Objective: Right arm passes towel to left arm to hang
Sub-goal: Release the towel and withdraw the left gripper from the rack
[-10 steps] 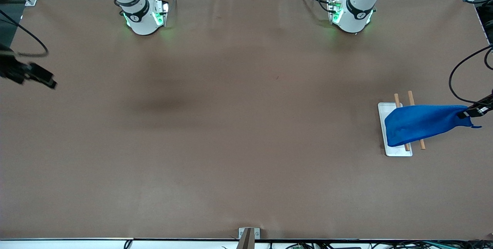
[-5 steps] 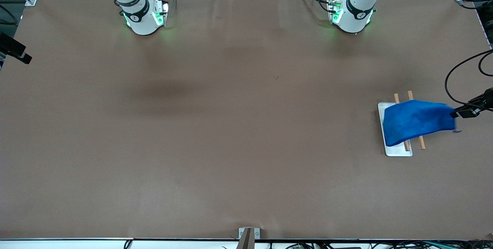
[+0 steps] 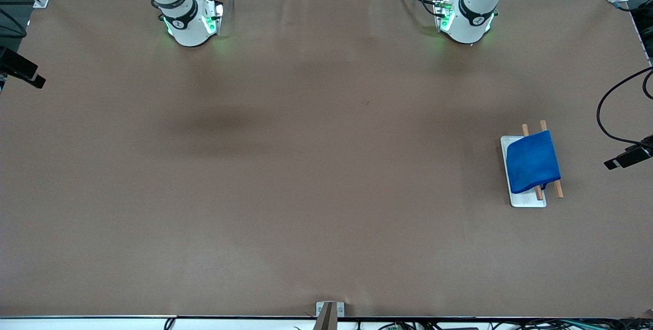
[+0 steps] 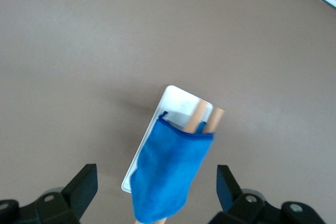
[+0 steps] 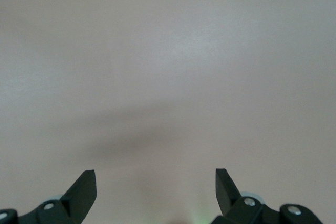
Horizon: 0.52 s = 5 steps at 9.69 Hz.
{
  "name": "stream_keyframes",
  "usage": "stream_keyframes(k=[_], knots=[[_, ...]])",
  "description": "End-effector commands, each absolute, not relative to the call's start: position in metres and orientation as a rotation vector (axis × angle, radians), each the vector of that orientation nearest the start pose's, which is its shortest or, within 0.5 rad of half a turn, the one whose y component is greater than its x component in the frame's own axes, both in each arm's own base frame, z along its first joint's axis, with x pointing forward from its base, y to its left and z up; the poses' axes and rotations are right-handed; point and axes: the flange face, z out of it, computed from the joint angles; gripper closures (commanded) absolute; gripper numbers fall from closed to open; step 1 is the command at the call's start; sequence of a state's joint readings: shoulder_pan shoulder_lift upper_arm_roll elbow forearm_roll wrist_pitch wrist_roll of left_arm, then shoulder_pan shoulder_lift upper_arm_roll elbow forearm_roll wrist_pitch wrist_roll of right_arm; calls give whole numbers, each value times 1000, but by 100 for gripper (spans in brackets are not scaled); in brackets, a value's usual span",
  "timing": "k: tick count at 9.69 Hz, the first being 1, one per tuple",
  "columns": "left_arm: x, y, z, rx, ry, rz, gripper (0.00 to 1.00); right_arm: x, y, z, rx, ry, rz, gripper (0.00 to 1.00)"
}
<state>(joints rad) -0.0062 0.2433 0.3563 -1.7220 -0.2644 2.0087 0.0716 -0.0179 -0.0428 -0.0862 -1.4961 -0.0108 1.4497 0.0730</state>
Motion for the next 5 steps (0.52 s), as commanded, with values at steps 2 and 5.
stream_keyframes(k=[2, 5], knots=[[597, 93, 517, -3154, -183, -192, 0, 526, -58, 675, -3139, 270, 3, 0], [565, 43, 591, -3162, -47, -163, 0, 527, -57, 674, -3138, 265, 8, 0]])
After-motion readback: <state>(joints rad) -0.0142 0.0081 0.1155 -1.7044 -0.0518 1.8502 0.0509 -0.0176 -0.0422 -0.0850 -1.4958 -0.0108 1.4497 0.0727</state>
